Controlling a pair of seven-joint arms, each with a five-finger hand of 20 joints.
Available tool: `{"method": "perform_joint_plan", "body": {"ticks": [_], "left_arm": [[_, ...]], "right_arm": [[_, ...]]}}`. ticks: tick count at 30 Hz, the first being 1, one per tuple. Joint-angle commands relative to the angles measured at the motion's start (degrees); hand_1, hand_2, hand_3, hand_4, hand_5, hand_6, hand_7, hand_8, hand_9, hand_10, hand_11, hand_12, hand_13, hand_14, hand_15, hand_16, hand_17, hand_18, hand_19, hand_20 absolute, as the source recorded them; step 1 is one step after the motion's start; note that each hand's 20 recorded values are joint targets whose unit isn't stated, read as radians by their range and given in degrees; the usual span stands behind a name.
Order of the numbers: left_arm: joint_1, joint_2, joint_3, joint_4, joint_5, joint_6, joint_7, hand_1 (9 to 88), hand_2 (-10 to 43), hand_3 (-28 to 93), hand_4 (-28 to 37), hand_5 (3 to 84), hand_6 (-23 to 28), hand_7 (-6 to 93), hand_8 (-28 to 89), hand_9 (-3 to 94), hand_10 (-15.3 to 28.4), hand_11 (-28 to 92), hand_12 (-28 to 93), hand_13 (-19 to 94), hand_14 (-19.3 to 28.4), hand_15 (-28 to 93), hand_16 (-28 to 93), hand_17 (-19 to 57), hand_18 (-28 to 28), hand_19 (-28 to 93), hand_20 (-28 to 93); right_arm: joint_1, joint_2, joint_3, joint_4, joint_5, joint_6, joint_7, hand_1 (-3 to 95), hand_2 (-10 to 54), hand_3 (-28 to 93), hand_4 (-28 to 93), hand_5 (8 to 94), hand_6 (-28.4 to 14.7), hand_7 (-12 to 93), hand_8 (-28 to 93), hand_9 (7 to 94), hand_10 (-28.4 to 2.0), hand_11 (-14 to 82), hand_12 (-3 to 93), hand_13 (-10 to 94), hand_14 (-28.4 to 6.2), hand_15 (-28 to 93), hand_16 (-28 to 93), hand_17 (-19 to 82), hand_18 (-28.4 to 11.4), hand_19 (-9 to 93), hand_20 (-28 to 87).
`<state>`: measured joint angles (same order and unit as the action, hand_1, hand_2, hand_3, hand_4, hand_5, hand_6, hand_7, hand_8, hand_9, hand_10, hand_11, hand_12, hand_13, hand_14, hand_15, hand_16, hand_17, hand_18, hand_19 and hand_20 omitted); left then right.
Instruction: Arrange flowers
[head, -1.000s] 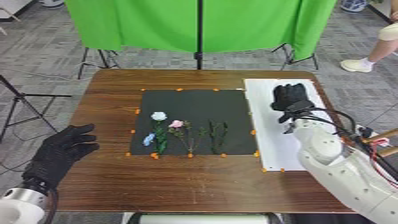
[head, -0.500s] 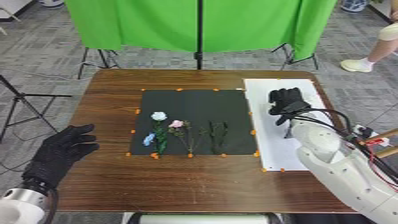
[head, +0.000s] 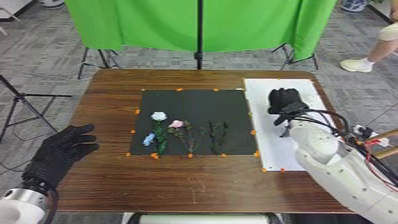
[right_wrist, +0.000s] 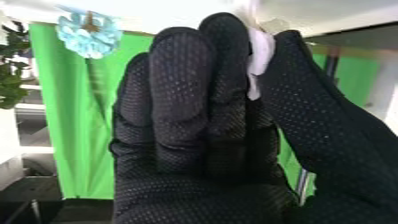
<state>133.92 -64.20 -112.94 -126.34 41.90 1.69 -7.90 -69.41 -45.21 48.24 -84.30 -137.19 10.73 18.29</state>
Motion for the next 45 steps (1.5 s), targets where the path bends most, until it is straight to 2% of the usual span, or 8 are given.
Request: {"method": "perform_joint_plan", "body": {"ticks": [1, 4, 13, 18, 26, 31, 37, 45], "left_arm": [[1.25, -0.26, 0.09, 0.00, -0.01, 0.27, 0.23, 29.4, 8.3, 73, -28.3, 44.6, 7.3, 31.3, -14, 41.5, 17.4, 46, 19, 36, 20.7, 70, -6, -2.8, 24.5, 67, -1], [1.58, -0.16, 0.01, -0.09, -0.10, 0.57, 0.38, 29.3, 8.2, 73, -28.3, 44.6, 7.2, 31.3, -14, 41.4, 17.4, 46, 19, 36, 20.8, 70, -6, -2.9, 24.5, 67, -1], [0.92, 0.23, 0.64, 0.24, -0.16, 0.22, 0.29, 29.2, 8.3, 73, -28.3, 44.6, 7.3, 31.3, -14, 41.4, 17.5, 46, 19, 36, 20.9, 70, -6, -2.9, 24.5, 67, -1], [0.73, 0.28, 0.75, 0.32, -0.18, 0.41, 0.08, 29.2, 8.3, 73, -28.3, 44.6, 7.3, 31.4, -14, 41.5, 17.5, 46, 19, 36, 20.8, 70, -6, -2.8, 24.5, 67, -1], [0.35, 0.28, 0.84, 0.42, -0.14, 0.23, -0.41, 29.3, 8.3, 73, -28.3, 44.6, 7.3, 31.3, -14, 41.5, 17.3, 46, 19, 36, 20.9, 70, -6, -2.9, 24.5, 67, -1], [0.29, 0.11, 0.83, 0.45, -0.05, 0.18, -0.55, 29.2, 8.3, 73, -28.3, 44.6, 7.2, 31.3, -14, 41.5, 17.4, 46, 19, 36, 20.8, 70, -6, -2.9, 24.5, 67, -1], [0.11, 0.18, 0.98, 0.62, -0.01, -0.11, -0.42, 29.2, 8.3, 73, -28.3, 44.6, 7.3, 31.3, -14, 41.5, 17.3, 46, 19, 36, 20.8, 70, -6, -2.9, 24.5, 67, -1], [0.35, 0.20, 0.80, 0.54, -0.03, -0.06, -0.38, 29.3, 8.3, 73, -28.3, 44.6, 7.3, 31.3, -14, 41.5, 17.4, 46, 19, 36, 20.7, 70, -6, -2.9, 24.5, 67, -1]], "right_arm": [[-0.88, -0.17, 0.67, -3.19, 0.43, -0.29, -1.84, 48.6, -9.4, 85, -28, 72.2, 2.5, 46, -12, 89.5, -2.7, 20.8, 45.4, 81, -1.7, 51, 36, 32, -15.3, 75, 37], [-0.02, -1.26, 0.09, -6.20, 1.43, -0.52, -3.45, 48.6, -9.5, 85, -28, 72.4, 2.3, 46, -12, 89.5, -2.9, 20.8, 45.8, 81, -1.7, 51, 36, 32, -15.2, 75, 37], [3.54, -6.39, -4.64, -13.78, 2.33, -0.98, -9.53, 48.1, -9.5, 85, -28, 71.7, 2.3, 47, -12, 89.0, -3.0, 20.0, 46.7, 80, -1.6, 51, 37, 31, -15.1, 74, 37], [5.57, -9.68, -8.41, -13.04, 1.25, -2.83, -11.54, 47.7, -9.5, 86, -28, 71.3, 2.4, 47, -12, 88.9, -2.9, 19.5, 47.6, 79, -1.5, 51, 37, 31, -15.0, 74, 37], [6.84, -12.27, -12.29, -10.69, -0.20, -6.85, -10.43, 47.6, -9.5, 85, -28, 70.7, 2.5, 48, -12, 88.4, -2.9, 19.1, 47.6, 79, -1.5, 51, 38, 31, -14.7, 74, 37], [7.06, -12.90, -13.81, -9.37, -1.64, -6.12, -9.74, 47.4, -9.5, 85, -28, 70.5, 2.5, 48, -12, 88.3, -2.9, 19.2, 47.6, 78, -1.6, 51, 38, 31, -14.8, 74, 37], [8.11, -13.63, -16.48, -6.69, -3.09, -1.46, -8.14, 47.4, -9.5, 85, -28, 70.4, 2.5, 48, -12, 88.1, -2.9, 19.5, 47.8, 78, -1.5, 51, 37, 31, -14.8, 74, 37], [7.67, -13.87, -15.59, -6.57, -3.73, -2.51, -8.12, 46.1, -9.5, 83, -28, 68.9, 2.3, 49, -11, 86.9, -2.9, 19.6, 48.0, 78, -1.6, 52, 37, 30, -14.8, 74, 37]]}}
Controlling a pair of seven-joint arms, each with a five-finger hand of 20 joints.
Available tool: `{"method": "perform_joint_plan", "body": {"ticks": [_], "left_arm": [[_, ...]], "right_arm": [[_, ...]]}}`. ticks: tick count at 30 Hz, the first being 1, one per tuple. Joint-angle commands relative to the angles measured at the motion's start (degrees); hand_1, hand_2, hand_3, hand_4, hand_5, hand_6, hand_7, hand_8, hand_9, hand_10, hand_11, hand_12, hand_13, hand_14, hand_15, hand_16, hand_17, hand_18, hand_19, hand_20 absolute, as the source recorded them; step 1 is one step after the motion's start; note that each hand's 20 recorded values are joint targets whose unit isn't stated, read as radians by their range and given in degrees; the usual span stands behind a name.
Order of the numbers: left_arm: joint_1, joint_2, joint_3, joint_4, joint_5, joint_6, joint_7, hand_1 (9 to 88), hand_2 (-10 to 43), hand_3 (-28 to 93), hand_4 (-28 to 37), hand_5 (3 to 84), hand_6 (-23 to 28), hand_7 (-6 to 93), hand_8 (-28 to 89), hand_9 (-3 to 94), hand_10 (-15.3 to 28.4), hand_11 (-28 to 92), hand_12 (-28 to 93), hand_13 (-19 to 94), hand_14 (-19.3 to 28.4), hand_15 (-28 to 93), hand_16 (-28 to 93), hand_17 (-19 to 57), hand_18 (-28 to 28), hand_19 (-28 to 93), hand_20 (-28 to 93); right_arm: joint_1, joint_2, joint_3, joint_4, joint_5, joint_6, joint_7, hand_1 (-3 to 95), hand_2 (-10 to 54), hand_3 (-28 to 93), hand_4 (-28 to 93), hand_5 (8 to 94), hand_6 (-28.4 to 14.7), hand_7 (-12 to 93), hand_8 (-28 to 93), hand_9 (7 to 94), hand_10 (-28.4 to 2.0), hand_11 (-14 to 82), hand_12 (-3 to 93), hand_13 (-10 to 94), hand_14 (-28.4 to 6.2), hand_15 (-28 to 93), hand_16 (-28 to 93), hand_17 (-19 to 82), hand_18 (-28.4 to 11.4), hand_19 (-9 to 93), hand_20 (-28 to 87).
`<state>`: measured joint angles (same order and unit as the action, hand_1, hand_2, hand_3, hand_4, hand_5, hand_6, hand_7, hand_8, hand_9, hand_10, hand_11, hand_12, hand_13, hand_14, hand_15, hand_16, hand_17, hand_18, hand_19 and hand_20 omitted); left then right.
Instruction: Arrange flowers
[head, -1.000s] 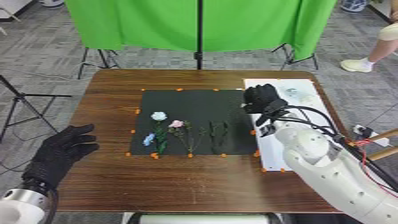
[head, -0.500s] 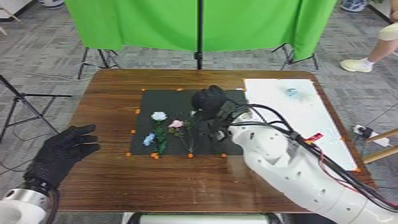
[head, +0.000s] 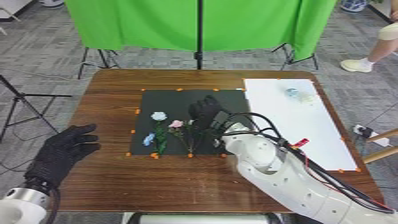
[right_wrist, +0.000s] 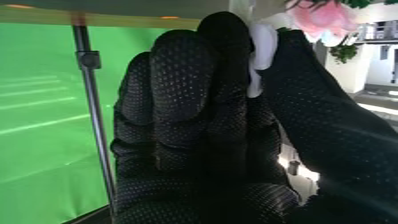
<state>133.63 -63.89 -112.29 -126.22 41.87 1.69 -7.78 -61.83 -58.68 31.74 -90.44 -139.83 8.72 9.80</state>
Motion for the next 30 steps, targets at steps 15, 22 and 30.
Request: {"method": "perform_joint_plan", "body": {"ticks": [15, 22, 30], "left_arm": [[0.65, 0.26, 0.13, 0.52, -0.09, -0.22, -0.57, 29.3, 8.3, 73, -28.3, 44.5, 7.2, 31.5, -14, 41.4, 17.4, 46, 19, 36, 20.7, 70, -6, -2.9, 24.5, 67, -1], [0.67, 0.35, 0.15, 0.62, -0.16, -0.23, -0.60, 29.3, 8.3, 73, -28.3, 44.6, 7.3, 31.3, -14, 41.4, 17.4, 46, 19, 36, 20.8, 70, -6, -2.9, 24.5, 67, -1], [1.09, 0.10, 0.04, 0.26, -0.16, 0.02, -0.27, 29.3, 8.3, 73, -28.3, 44.6, 7.2, 31.4, -14, 41.5, 17.4, 46, 19, 36, 20.8, 70, -6, -2.8, 24.5, 67, -2]], "right_arm": [[-1.29, 0.76, 3.69, -2.78, -0.01, -3.87, -0.05, 37.2, -9.5, 80, -28, 63.3, 1.5, 48, -11, 76.6, -5.7, 33.7, 36.7, 71, -3.3, 58, 28, 28, -15.3, 73, 38], [-1.92, 1.45, 5.70, -5.14, 2.38, -4.58, -0.14, 34.9, -9.5, 82, -28, 63.2, 1.6, 45, -10, 75.1, -6.4, 36.7, 33.6, 70, -3.8, 59, 28, 27, -15.5, 73, 38], [-3.59, 3.11, 9.89, -7.06, 2.57, -3.70, 1.40, 32.9, -9.5, 84, -28, 61.9, 1.4, 42, -10, 71.9, -7.6, 38.6, 30.8, 68, -4.4, 60, 27, 26, -15.8, 72, 39]]}}
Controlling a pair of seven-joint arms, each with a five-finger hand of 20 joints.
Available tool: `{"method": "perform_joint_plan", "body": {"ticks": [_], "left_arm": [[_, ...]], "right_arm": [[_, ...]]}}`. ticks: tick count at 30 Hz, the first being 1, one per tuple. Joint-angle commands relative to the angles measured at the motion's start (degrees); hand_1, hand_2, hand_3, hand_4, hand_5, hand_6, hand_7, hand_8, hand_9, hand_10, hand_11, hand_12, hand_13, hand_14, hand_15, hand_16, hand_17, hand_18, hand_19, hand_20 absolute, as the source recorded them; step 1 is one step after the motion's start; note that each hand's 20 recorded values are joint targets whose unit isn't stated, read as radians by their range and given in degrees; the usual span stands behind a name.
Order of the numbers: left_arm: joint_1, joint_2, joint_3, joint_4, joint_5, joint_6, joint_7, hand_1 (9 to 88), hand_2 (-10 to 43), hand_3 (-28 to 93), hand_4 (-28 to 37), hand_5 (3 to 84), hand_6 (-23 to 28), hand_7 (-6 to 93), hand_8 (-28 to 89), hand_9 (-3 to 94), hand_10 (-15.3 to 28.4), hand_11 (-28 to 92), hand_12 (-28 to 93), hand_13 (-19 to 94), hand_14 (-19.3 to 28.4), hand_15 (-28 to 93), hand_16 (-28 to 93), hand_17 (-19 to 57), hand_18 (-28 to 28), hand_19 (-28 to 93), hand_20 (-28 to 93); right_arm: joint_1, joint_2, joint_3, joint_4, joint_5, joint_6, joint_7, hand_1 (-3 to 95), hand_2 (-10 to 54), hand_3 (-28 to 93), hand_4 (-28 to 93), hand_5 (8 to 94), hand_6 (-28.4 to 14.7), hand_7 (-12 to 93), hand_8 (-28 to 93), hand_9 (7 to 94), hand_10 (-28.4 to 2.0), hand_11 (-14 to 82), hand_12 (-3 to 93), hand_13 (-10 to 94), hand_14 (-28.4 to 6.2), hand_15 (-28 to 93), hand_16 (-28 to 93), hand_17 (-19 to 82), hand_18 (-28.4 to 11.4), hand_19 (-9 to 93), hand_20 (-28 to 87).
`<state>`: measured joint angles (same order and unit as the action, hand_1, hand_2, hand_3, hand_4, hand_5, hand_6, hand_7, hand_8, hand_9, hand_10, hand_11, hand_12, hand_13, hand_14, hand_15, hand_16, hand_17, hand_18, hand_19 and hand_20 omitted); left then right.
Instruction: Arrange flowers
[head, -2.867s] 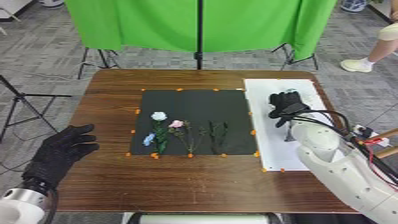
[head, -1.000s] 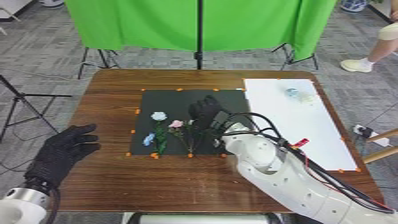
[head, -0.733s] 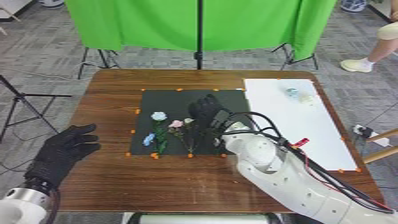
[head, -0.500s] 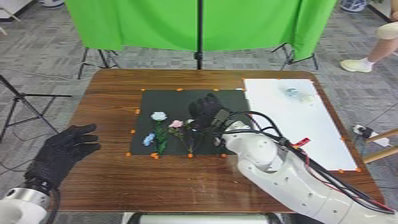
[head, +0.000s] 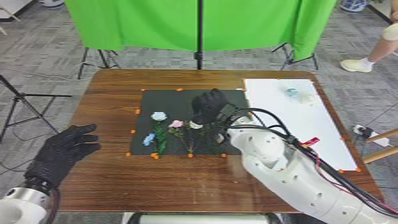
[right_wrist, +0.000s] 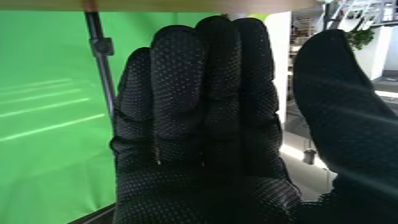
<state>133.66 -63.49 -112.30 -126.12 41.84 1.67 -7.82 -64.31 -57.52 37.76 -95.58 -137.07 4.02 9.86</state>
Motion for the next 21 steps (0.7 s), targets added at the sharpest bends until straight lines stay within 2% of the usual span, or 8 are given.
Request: {"method": "perform_joint_plan", "body": {"ticks": [1, 4, 6, 8, 10, 12, 15, 21], "left_arm": [[1.04, -0.38, 0.09, 0.15, -0.09, 0.15, -0.06, 29.3, 8.3, 73, -28.3, 44.6, 7.2, 31.4, -14, 41.5, 17.4, 46, 19, 36, 20.8, 70, -6, -2.8, 24.5, 67, -2], [1.35, -0.66, -0.25, -0.13, -0.03, 0.33, -0.08, 29.3, 8.4, 73, -28.3, 44.6, 7.3, 31.4, -14, 41.5, 17.5, 46, 19, 36, 20.8, 70, -6, -2.9, 24.5, 67, -2], [1.33, -0.78, -0.34, -0.10, 0.04, 0.55, 0.03, 29.3, 8.4, 73, -28.3, 44.6, 7.2, 31.4, -14, 41.5, 17.4, 46, 19, 36, 20.7, 70, -6, -2.9, 24.5, 67, -2], [1.58, -1.03, -0.52, -0.23, 0.07, 0.82, 0.20, 29.3, 8.4, 73, -28.3, 44.7, 7.3, 31.4, -14, 41.5, 17.4, 46, 19, 36, 20.7, 70, -6, -2.9, 24.5, 67, -2], [1.66, -1.18, -0.59, -0.26, 0.12, 0.82, 0.26, 29.3, 8.3, 73, -28.3, 44.7, 7.3, 31.3, -14, 41.5, 17.4, 46, 19, 36, 20.8, 70, -6, -2.9, 24.5, 67, -2], [1.53, -1.25, -0.60, -0.21, 0.14, 0.86, 0.20, 29.2, 8.3, 73, -28.3, 44.7, 7.3, 31.3, -14, 41.5, 17.4, 46, 19, 36, 20.7, 70, -6, -2.9, 24.5, 67, -2], [2.16, -1.52, -0.77, -0.48, 0.15, 0.96, 0.61, 29.3, 8.3, 73, -28.3, 44.7, 7.3, 31.3, -14, 41.5, 17.4, 46, 19, 36, 20.8, 70, -6, -2.9, 24.5, 67, -2], [1.90, -1.48, -0.59, -0.44, 0.16, 0.73, 0.78, 29.3, 8.4, 73, -28.3, 44.7, 7.3, 31.3, -14, 41.4, 17.5, 46, 19, 36, 20.7, 70, -6, -2.9, 24.5, 67, -2]], "right_arm": [[-1.14, 2.76, 5.06, -1.68, 0.08, 1.66, 2.02, 32.3, -8.3, 85, -28, 61.6, 1.3, 42, -11, 71.1, -7.9, 39.3, 29.8, 67, -4.7, 60, 27, 26, -15.8, 72, 38], [-1.61, 5.65, 8.75, -0.50, 1.57, 2.50, 5.36, 30.4, -6.3, 88, -28, 59.1, 1.3, 40, -17, 65.4, -9.2, 41.2, 26.1, 62, -5.4, 60, 24, 25, -15.8, 72, 38], [-1.92, 8.28, 11.18, 0.16, 3.98, 1.36, 9.18, 28.3, -4.6, 90, -28, 52.9, 0.3, 38, -22, 59.3, -9.9, 42.1, 24.2, 52, -6.7, 59, 21, 23, -15.6, 70, 36], [-2.27, 11.04, 13.37, 1.86, 6.32, 1.18, 11.07, 26.5, -4.5, 92, -28, 42.5, -1.6, 37, -22, 44.2, -11.6, 39.9, 22.4, 40, -8.5, 57, 16, 18, -16.4, 66, 33], [-2.47, 14.01, 13.89, 3.75, 8.24, 4.05, 13.35, 25.6, -4.6, 93, -27, 33.9, -3.5, 34, -21, 32.6, -12.6, 33.4, 20.4, 26, -10.6, 48, 12, 14, -17.4, 61, 29], [-3.23, 15.15, 16.17, 5.20, 8.01, 1.99, 15.19, 25.3, -4.9, 93, -26, 30.5, -4.2, 33, -20, 28.6, -12.4, 28.3, 20.0, 22, -11.0, 42, 11, 11, -17.9, 57, 26], [-4.04, 16.57, 17.78, 7.02, 7.83, 0.93, 17.03, 24.7, -7.0, 92, -27, 24.4, -5.9, 24, -14, 21.8, -12.8, 17.7, 22.2, 13, -13.0, 28, 15, 5, -20.6, 53, 17], [-4.55, 17.02, 19.72, 10.63, 9.95, -2.71, 18.87, 24.6, -8.0, 90, -27, 22.0, -6.5, 20, -12, 18.4, -12.6, 10.9, 23.7, 10, -14.2, 17, 18, 1, -21.8, 50, 12]]}}
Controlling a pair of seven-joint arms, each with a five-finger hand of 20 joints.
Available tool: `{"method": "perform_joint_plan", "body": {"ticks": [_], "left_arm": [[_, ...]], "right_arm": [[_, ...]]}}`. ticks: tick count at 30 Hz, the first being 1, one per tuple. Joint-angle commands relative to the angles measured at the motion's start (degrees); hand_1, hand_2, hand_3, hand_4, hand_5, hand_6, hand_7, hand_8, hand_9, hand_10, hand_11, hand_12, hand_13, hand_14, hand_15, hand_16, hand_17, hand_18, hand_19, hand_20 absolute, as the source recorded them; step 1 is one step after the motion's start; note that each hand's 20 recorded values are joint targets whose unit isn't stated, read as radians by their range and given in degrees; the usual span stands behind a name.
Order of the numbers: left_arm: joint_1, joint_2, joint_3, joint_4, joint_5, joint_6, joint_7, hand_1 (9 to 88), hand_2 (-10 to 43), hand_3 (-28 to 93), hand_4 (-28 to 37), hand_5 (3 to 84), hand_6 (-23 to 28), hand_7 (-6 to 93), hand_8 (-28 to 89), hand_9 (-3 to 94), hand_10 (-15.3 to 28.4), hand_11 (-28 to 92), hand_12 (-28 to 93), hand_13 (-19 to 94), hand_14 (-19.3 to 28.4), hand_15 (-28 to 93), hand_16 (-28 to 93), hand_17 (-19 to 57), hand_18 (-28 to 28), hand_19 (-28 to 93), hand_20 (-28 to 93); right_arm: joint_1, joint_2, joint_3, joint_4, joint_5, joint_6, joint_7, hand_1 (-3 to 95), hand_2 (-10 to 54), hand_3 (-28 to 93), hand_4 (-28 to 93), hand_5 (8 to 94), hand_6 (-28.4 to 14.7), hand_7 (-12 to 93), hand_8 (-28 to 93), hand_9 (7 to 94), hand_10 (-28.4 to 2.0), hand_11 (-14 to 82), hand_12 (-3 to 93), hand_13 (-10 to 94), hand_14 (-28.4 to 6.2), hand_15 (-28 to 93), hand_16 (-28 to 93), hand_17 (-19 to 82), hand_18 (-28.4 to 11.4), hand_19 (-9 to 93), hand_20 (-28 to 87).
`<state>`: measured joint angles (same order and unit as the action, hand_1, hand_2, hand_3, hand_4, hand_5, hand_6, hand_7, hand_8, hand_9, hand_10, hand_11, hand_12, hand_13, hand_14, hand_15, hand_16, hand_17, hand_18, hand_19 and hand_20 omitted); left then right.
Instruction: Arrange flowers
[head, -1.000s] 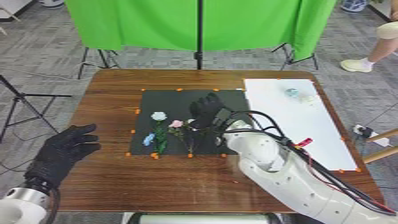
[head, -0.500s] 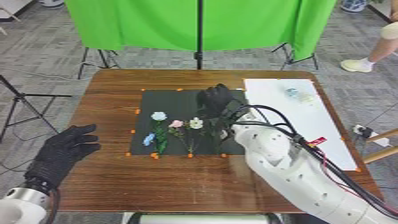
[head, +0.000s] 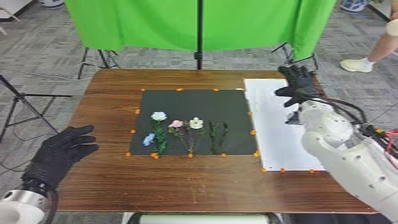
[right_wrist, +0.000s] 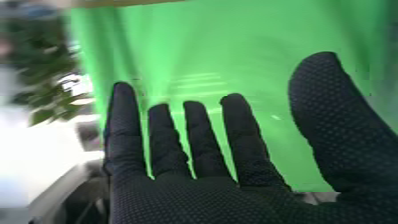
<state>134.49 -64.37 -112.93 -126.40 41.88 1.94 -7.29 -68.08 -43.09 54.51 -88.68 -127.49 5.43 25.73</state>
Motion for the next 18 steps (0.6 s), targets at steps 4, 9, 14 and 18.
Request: {"method": "perform_joint_plan", "body": {"ticks": [4, 9, 14, 18], "left_arm": [[0.99, -0.53, 0.09, -0.11, 0.11, 0.40, 0.19, 29.3, 8.4, 73, -28.3, 44.6, 7.3, 31.4, -14, 41.5, 17.4, 46, 19, 36, 20.7, 70, -6, -2.9, 24.5, 67, -2], [1.07, -0.42, 0.14, -0.15, 0.02, 0.72, 0.06, 29.2, 8.3, 73, -28.3, 44.6, 7.3, 31.3, -14, 41.4, 17.4, 46, 19, 36, 20.7, 70, -6, -2.9, 24.5, 67, -2], [0.73, -0.50, 0.05, -0.09, 0.13, 0.50, -0.33, 29.2, 8.3, 73, -28.3, 44.6, 7.2, 31.3, -14, 41.4, 17.4, 46, 19, 36, 20.7, 70, -6, -2.9, 24.5, 67, -1], [0.46, -0.50, 0.08, 0.06, 0.12, 0.47, -0.59, 29.3, 8.3, 73, -28.3, 44.5, 7.3, 31.3, -14, 41.5, 17.4, 46, 19, 36, 20.8, 70, -6, -2.9, 24.5, 67, -1]], "right_arm": [[-0.80, 1.99, 4.56, 5.90, 1.83, -9.53, 2.72, 25.2, -8.5, 91, -27, 20.7, -6.9, 18, -12, 18.0, -13.1, 10.3, 24.0, 14, -12.8, 18, 19, 2, -21.8, 50, 11], [-1.33, 1.34, 5.53, 7.71, 2.12, -12.26, 0.64, 26.4, -8.5, 91, -28, 19.8, -6.5, 16, -11, 18.8, -13.0, 10.4, 23.8, 24, -9.7, 25, 21, 3, -21.7, 50, 12], [-0.73, 1.18, 3.78, 9.03, 1.65, -10.64, 0.44, 28.2, -9.3, 92, -28, 22.8, -4.8, 21, -14, 23.1, -9.7, 14.8, 21.1, 34, -8.0, 35, 16, 6, -21.1, 53, 14], [-1.81, 1.78, 2.06, 8.67, 0.58, -1.35, -2.84, 37.1, -8.3, 88, -28, 42.7, -0.8, 30, -20, 48.8, -7.7, 22.9, 24.8, 59, -3.3, 47, 21, 18, -18.3, 64, 20]]}}
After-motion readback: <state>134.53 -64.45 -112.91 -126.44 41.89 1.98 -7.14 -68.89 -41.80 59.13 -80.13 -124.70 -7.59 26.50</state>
